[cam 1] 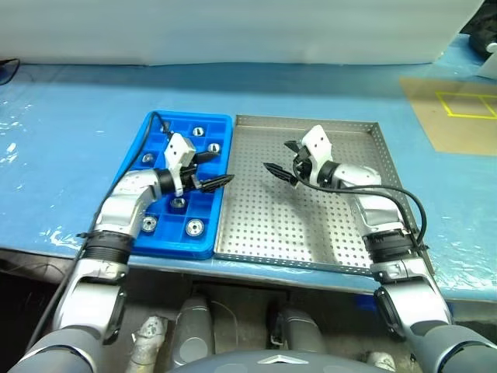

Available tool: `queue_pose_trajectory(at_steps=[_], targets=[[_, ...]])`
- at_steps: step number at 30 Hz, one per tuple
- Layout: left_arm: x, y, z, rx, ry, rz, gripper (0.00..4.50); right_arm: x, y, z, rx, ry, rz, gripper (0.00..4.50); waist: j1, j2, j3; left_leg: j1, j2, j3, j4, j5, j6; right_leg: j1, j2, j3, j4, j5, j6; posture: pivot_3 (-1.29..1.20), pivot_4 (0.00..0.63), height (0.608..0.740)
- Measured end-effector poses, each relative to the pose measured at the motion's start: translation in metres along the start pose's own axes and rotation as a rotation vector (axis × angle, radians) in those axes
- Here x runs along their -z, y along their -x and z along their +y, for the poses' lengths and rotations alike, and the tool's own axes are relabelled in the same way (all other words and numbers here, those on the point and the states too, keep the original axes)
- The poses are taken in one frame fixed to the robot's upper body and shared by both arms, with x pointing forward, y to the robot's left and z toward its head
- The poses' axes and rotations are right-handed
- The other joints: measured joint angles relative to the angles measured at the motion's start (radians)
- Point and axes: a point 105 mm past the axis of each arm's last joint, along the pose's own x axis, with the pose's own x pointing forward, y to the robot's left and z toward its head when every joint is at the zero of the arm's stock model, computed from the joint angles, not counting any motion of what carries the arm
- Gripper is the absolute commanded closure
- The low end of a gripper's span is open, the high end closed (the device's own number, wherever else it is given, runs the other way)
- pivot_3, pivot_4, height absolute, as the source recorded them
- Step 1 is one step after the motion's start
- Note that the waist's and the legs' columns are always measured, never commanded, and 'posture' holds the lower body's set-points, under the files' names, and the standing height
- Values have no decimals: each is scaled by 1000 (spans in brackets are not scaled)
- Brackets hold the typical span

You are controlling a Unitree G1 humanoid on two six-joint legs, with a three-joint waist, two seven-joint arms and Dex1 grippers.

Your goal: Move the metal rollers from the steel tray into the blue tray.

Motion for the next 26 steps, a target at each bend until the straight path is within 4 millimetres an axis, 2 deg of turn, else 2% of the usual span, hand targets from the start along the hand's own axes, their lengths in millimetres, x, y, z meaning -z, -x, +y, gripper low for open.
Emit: queue_pose_trajectory(at_steps=[6,13,21,26], targets=[[4,-14,-4,4,19,-30,0,-2,3,-16,132,-18,-2,84,-15,0,0,0,0,0,2,-1,2,0,0,0,0,0,0,-62,150,740],[0,-15,6,-52,14,-51,0,-23,0,-45,253,-18,-46,84,-13,0,0,1,0,1,6,-2,4,4,-1,0,0,-2,-4,-47,150,740],[-1,-9,13,-91,16,-58,0,-7,-7,-54,348,-33,-6,84,-13,0,0,1,0,1,6,-3,5,4,-1,0,0,-2,-4,-41,150,740],[-2,-1,23,-148,20,-63,0,-14,-14,-52,349,-38,-33,84,-14,0,0,1,0,1,6,-3,5,4,-1,0,0,-2,-4,-35,150,740]])
